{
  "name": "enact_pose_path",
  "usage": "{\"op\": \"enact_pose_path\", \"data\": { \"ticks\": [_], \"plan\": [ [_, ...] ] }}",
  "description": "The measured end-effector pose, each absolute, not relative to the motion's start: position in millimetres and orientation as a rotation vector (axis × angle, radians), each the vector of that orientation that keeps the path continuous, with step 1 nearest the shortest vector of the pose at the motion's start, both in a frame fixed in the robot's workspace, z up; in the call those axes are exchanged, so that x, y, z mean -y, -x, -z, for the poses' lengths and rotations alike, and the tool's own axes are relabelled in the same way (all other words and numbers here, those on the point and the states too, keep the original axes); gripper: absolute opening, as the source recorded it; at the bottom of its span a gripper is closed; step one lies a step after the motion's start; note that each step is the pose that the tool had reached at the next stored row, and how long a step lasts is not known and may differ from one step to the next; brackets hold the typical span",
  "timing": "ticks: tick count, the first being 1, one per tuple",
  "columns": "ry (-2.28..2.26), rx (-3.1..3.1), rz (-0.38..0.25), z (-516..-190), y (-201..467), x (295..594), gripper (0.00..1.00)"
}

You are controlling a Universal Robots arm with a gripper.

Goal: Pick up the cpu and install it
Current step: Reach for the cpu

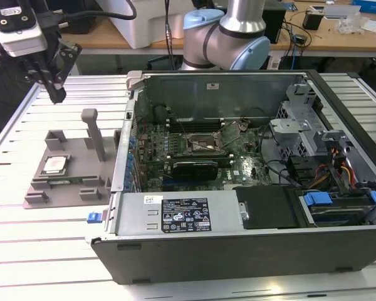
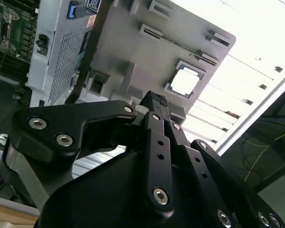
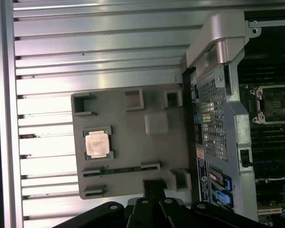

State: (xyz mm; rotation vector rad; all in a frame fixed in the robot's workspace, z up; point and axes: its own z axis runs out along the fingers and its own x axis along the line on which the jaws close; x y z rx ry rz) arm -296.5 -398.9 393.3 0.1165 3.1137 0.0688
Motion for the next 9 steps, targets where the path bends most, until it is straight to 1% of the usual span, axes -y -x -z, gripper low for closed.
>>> {"op": "enact_pose_path", "data": {
  "ticks": [9],
  "plan": [
    [-0.117,-3.114,-0.069,-393.3,326.3,398.9,0.11]
  ]
}}
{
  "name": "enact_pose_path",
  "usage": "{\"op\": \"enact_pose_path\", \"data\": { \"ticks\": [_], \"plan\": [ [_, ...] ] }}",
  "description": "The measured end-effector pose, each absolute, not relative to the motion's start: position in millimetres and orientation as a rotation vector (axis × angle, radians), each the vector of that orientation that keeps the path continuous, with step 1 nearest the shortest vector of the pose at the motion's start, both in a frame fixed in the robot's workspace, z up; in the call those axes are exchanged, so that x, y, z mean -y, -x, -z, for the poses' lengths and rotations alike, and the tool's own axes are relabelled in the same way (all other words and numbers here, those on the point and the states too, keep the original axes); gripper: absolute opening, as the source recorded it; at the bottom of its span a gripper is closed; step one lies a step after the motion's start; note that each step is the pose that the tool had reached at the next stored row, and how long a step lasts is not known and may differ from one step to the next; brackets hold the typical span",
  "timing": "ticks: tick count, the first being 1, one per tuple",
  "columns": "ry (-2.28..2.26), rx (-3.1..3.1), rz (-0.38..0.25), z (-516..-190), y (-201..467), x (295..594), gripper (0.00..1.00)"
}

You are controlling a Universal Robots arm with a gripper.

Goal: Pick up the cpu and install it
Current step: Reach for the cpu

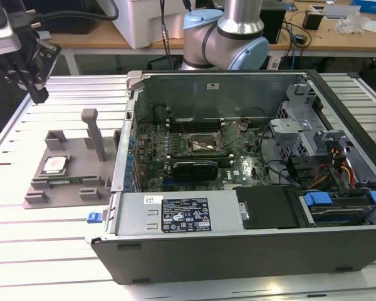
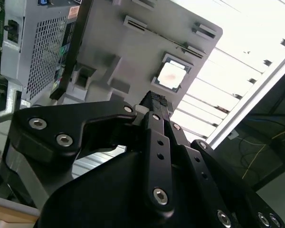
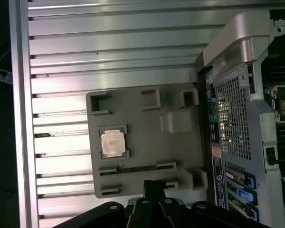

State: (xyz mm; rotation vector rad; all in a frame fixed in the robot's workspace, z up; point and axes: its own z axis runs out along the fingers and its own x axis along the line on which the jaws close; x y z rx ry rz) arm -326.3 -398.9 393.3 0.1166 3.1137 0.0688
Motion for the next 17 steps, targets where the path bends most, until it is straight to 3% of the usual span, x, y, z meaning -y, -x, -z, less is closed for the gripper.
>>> {"op": "enact_pose_path", "data": {
  "ticks": [17],
  "plan": [
    [-0.117,-3.114,-0.069,-393.2,363.3,398.9,0.11]
  ]
}}
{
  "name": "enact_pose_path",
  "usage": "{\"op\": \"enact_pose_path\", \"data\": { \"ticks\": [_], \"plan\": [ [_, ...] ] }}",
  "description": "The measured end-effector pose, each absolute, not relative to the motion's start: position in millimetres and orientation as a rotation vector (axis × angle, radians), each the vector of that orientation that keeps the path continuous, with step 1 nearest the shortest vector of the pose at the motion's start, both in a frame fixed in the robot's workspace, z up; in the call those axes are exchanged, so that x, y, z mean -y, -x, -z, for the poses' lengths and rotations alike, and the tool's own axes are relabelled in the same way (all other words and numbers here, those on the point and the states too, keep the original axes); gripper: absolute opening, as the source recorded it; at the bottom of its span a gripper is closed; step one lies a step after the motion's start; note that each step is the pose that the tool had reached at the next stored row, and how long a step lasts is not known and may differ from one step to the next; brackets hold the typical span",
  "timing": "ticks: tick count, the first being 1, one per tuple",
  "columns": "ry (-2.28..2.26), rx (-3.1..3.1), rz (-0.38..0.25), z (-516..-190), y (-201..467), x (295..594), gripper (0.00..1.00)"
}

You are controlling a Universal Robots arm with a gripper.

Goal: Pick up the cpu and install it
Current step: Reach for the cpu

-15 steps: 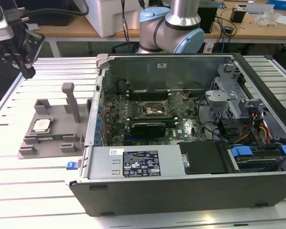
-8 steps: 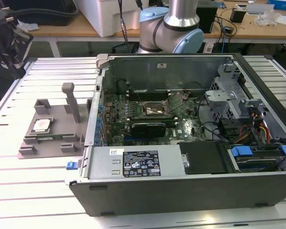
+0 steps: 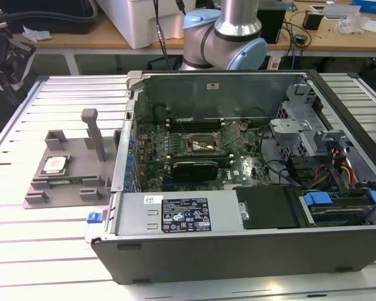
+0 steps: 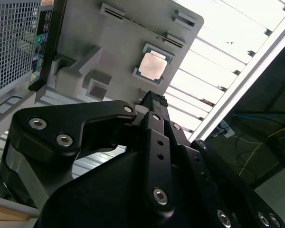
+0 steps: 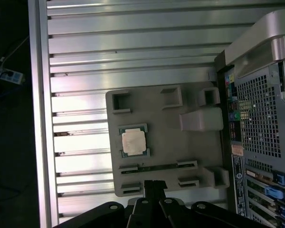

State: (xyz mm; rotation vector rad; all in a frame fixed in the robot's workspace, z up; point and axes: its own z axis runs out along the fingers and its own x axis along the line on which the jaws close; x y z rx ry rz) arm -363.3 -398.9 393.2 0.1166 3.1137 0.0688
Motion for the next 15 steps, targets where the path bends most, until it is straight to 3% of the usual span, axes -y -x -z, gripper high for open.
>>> {"op": "enact_pose_path", "data": {
  "ticks": [15],
  "plan": [
    [-0.117,-3.114,-0.069,-393.1,381.7,398.8,0.11]
  ]
}}
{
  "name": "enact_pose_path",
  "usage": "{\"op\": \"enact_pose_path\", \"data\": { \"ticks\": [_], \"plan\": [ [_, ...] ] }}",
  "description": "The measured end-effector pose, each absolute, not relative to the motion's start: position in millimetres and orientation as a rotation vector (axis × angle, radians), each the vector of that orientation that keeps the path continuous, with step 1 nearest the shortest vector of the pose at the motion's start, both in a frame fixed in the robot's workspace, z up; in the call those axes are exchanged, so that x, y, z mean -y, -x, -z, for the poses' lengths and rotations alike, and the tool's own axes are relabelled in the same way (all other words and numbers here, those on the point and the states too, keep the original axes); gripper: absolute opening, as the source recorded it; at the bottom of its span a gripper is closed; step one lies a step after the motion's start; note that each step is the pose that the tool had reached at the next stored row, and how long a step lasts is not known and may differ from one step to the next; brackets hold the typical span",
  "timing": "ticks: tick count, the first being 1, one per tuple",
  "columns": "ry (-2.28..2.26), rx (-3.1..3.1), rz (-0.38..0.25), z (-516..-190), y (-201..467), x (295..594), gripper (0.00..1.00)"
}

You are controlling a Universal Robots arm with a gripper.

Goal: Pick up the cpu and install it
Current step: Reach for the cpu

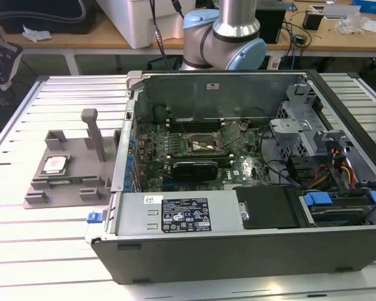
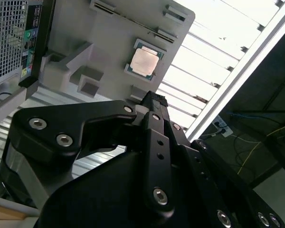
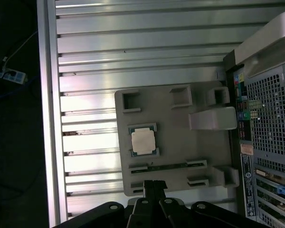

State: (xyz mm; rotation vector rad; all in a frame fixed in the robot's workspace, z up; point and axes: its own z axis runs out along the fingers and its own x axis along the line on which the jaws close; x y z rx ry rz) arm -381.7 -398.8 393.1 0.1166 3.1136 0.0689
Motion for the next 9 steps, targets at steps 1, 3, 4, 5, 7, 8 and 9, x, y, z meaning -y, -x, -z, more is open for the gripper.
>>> {"op": "enact_pose_path", "data": {
  "ticks": [1,3,4,5,7,8,9],
  "plan": [
    [-0.117,-3.114,-0.069,-393.1,383.6,398.8,0.11],
    [-0.117,-3.114,-0.069,-393.1,390.1,398.8,0.11],
    [-0.117,-3.114,-0.069,-393.1,391.9,398.8,0.11],
    [-0.116,-3.114,-0.069,-393.0,392.9,398.9,0.11],
    [-0.116,-3.114,-0.069,-393.0,392.9,398.9,0.11],
    [-0.117,-3.114,-0.069,-393.1,393.1,398.8,0.11],
    [-0.117,-3.114,-0.069,-393.1,393.2,398.8,0.11]
  ]
}}
